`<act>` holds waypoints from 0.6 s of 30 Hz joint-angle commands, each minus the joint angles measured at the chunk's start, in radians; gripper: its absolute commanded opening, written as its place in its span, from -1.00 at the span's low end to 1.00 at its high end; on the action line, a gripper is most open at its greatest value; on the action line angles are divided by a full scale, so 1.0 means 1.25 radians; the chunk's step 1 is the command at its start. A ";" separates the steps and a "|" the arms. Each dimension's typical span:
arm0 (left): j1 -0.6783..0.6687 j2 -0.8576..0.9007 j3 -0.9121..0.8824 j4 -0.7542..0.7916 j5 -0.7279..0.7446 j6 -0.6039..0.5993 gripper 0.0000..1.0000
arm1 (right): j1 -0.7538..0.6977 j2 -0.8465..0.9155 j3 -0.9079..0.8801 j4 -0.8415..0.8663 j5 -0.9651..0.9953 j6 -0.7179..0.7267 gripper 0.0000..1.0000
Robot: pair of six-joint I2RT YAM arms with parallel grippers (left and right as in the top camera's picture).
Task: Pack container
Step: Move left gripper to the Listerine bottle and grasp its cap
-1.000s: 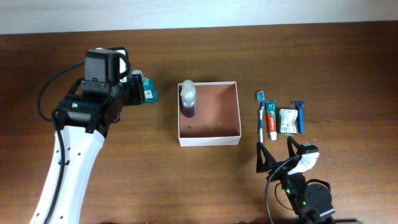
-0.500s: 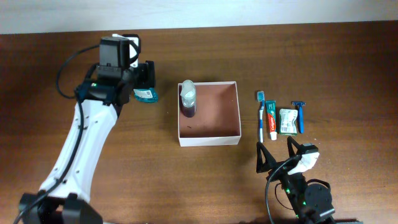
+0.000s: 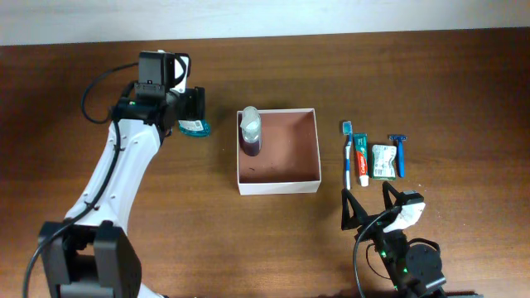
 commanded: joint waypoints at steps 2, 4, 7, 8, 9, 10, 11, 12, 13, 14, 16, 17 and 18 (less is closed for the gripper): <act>0.005 0.016 0.006 0.003 0.004 0.015 0.53 | -0.005 -0.006 -0.007 0.001 0.012 -0.002 0.97; 0.005 0.016 0.006 0.002 0.004 0.015 0.40 | -0.005 -0.006 -0.007 0.001 0.012 -0.002 0.97; 0.005 0.016 0.006 -0.014 0.005 0.015 0.33 | -0.005 -0.006 -0.007 0.001 0.012 -0.002 0.97; 0.005 0.016 0.006 -0.019 0.004 0.015 0.33 | -0.005 -0.006 -0.007 0.001 0.012 -0.002 0.97; 0.005 0.016 0.006 -0.024 0.004 0.015 0.33 | -0.005 -0.006 -0.007 0.001 0.013 -0.002 0.97; 0.005 0.016 0.006 -0.028 0.004 0.015 0.33 | -0.005 -0.006 -0.007 0.001 0.012 -0.002 0.97; 0.005 0.016 0.006 -0.030 0.004 0.015 0.33 | -0.005 -0.006 -0.007 0.001 0.012 -0.002 0.97; 0.005 0.016 0.005 -0.030 0.004 0.015 0.33 | -0.005 -0.006 -0.007 0.001 0.012 -0.002 0.97; 0.005 0.016 0.005 -0.029 0.004 0.015 0.33 | -0.005 -0.006 -0.007 0.001 0.012 -0.002 0.97; 0.005 0.016 0.005 -0.026 0.004 0.015 0.33 | -0.005 -0.006 -0.007 0.001 0.012 -0.002 0.97; 0.005 0.016 0.005 -0.018 0.004 0.015 0.33 | -0.005 -0.006 -0.007 0.001 0.012 -0.002 0.97; 0.005 0.016 0.005 -0.014 0.004 0.015 0.33 | -0.005 -0.006 -0.007 0.001 0.012 -0.002 0.97; 0.005 0.016 0.005 -0.011 0.004 0.015 0.29 | -0.005 -0.006 -0.007 0.001 0.012 -0.002 0.96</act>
